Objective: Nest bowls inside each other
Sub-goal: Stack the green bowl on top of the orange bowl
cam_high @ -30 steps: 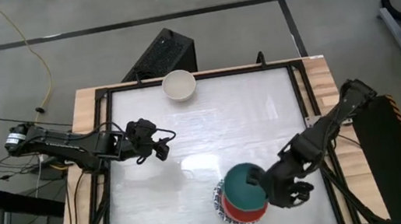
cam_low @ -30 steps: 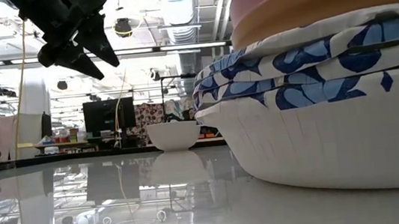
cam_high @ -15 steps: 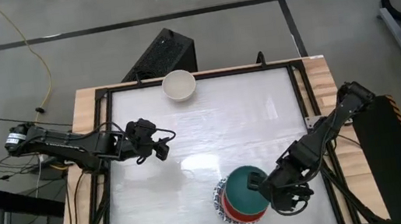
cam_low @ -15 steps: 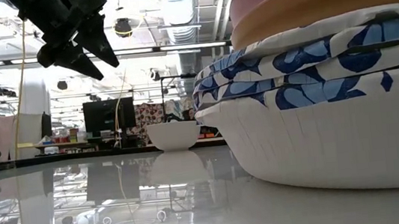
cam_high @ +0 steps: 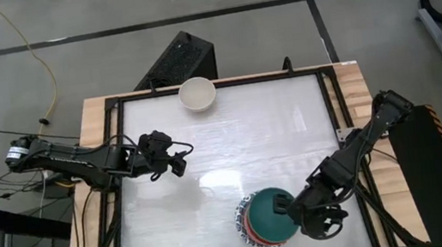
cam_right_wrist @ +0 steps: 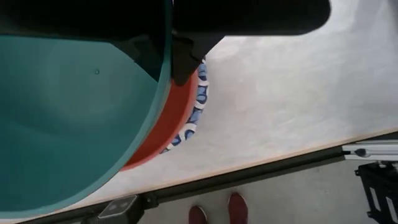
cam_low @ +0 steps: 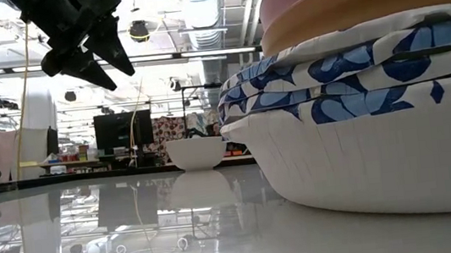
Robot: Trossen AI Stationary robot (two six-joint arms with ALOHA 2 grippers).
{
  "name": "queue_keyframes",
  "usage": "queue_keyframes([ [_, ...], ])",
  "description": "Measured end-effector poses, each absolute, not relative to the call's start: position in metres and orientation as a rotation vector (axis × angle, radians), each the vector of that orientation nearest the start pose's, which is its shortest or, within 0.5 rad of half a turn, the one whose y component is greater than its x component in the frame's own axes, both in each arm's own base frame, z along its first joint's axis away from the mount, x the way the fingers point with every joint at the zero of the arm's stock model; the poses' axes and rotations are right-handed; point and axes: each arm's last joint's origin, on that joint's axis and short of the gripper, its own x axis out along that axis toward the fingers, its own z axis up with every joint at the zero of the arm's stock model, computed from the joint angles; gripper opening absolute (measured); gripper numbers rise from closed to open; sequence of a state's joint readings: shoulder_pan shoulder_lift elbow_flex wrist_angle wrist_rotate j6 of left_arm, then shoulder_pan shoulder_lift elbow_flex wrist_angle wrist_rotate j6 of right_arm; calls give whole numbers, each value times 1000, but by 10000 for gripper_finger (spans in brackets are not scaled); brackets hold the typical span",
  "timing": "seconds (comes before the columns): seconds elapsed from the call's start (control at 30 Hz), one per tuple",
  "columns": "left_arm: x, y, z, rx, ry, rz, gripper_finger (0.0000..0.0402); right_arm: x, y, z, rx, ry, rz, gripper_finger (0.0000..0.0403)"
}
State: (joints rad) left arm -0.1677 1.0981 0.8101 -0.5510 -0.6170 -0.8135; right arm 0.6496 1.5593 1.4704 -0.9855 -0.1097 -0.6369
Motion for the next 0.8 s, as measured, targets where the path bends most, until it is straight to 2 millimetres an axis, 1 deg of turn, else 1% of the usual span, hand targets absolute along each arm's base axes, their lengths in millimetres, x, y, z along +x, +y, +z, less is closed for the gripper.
queue_keyframes([
  [0.13,213,-19,258,-438,552,701,281,247,191,318,-840,817,1010,9],
  [0.27,213,-19,259,-439,552,701,281,248,192,310,-835,820,1022,9],
  [0.57,213,-19,258,-446,549,704,281,257,198,296,-843,849,1019,10],
  [0.8,212,-19,258,-445,552,705,281,257,199,295,-837,849,1028,11],
])
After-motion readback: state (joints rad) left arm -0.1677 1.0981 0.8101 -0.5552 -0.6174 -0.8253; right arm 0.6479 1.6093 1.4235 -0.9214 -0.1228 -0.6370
